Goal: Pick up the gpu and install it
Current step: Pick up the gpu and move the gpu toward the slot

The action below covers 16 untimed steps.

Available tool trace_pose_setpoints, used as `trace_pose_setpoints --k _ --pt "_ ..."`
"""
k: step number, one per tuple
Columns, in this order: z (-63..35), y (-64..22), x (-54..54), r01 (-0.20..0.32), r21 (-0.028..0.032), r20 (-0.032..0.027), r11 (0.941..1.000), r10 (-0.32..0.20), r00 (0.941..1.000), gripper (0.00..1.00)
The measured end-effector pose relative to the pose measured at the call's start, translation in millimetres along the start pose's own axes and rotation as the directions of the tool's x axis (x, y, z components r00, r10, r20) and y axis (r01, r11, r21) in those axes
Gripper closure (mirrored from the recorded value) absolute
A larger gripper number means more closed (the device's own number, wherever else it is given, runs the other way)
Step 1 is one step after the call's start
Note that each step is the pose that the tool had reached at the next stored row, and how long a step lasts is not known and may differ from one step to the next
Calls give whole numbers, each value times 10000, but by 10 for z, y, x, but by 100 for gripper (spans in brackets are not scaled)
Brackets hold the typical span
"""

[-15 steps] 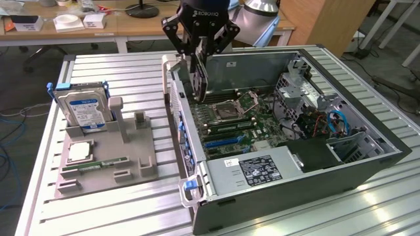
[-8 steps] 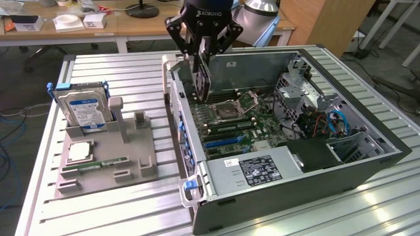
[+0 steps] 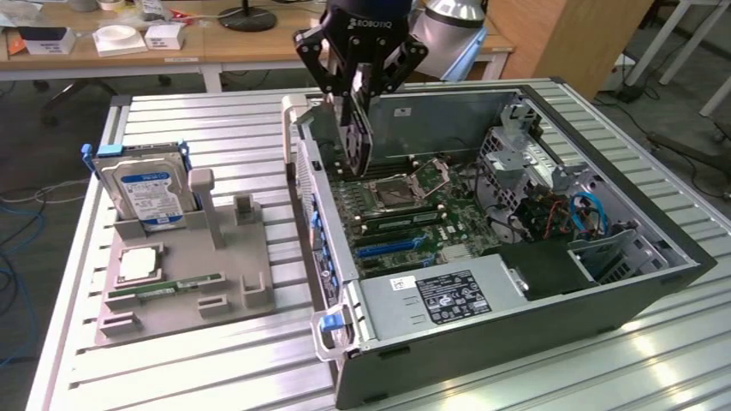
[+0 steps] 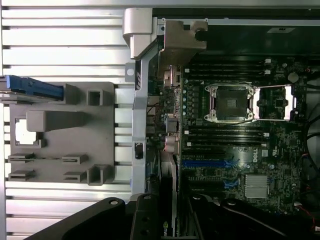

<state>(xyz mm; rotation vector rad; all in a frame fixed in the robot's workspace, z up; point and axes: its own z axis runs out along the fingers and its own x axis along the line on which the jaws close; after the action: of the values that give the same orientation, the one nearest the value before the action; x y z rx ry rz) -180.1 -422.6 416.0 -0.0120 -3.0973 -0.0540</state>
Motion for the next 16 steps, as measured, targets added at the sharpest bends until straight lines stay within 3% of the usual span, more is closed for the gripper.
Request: trace_pose_setpoints --k 16 --pt "-4 1 -107 -1 -1 1 10000 1 10000 74"
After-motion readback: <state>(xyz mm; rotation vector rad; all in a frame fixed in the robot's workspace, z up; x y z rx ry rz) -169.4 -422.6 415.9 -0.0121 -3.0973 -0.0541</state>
